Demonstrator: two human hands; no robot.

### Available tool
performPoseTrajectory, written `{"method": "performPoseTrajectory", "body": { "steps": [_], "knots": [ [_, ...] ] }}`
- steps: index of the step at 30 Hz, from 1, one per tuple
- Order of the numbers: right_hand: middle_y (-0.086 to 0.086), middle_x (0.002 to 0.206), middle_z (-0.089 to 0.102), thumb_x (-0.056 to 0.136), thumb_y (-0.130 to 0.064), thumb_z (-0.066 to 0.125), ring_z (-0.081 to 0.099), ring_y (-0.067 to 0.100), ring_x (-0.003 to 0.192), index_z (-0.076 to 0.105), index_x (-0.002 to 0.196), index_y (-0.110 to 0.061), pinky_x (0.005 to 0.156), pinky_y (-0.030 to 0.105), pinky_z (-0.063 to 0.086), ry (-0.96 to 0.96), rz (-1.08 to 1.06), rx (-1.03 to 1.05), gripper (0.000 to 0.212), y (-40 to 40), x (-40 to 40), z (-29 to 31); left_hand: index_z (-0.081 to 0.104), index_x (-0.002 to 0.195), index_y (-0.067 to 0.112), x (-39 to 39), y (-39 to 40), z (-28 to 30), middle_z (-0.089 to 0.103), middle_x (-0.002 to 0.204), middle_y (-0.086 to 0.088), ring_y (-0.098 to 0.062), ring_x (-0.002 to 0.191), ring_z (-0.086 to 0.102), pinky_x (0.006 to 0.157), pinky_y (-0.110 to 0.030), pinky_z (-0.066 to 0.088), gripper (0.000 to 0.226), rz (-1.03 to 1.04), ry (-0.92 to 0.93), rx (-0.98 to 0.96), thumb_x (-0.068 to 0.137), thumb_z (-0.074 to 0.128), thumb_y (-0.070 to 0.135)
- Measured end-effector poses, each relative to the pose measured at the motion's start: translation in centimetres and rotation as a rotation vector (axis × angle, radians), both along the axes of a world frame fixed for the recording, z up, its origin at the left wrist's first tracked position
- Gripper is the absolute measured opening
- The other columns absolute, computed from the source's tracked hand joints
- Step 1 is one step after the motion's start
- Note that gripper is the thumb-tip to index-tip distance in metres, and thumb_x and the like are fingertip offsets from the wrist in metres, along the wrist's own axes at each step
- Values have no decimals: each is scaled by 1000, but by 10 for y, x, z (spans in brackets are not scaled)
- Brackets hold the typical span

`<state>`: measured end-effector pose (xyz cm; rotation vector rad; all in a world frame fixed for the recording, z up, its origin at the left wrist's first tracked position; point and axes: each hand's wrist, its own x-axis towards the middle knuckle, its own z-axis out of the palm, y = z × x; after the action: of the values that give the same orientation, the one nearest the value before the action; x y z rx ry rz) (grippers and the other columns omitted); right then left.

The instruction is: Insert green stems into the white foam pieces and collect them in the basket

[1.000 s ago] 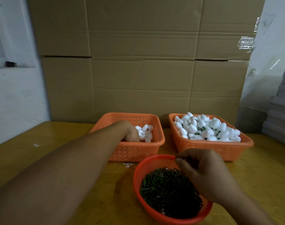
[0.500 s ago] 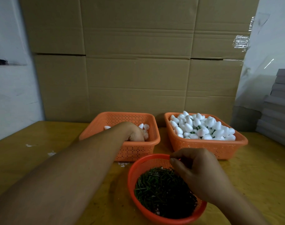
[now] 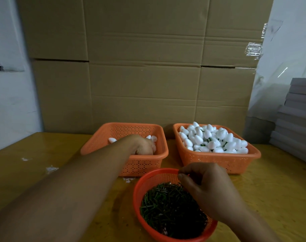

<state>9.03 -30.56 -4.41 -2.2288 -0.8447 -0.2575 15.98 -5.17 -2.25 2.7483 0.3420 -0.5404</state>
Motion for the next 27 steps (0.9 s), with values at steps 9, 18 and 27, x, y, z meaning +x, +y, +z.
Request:
{"method": "performPoseTrajectory", "body": {
  "steps": [9, 18, 27],
  "knots": [
    [-15, 70, 71, 87, -38, 70, 64, 2, 63, 77, 93, -34, 63, 32, 54, -2, -5, -11, 10, 0, -1, 0, 74, 100, 1, -14, 12, 11, 61, 103, 9, -7, 92, 66, 65, -23, 58, 12, 137, -322, -519, 91, 71, 8],
    [-14, 66, 68, 89, -39, 68, 52, 0, 49, 75, 96, -34, 52, 21, 41, 14, 27, -44, 11, 3, -3, -2, 62, 104, 17, -65, -2, 23, 73, 102, -2, -14, 88, 73, 70, -22, 57, 19, 59, -870, -677, 90, 73, 9],
    [-15, 69, 70, 89, -38, 69, 55, 0, 50, 75, 96, -34, 52, 24, 47, -11, 29, -60, 10, 5, -5, -2, 59, 114, 34, -126, -35, -2, 69, 118, 13, -6, 113, 65, 95, -31, 55, 32, -155, -1026, -701, 96, 64, 8]
  ]
}}
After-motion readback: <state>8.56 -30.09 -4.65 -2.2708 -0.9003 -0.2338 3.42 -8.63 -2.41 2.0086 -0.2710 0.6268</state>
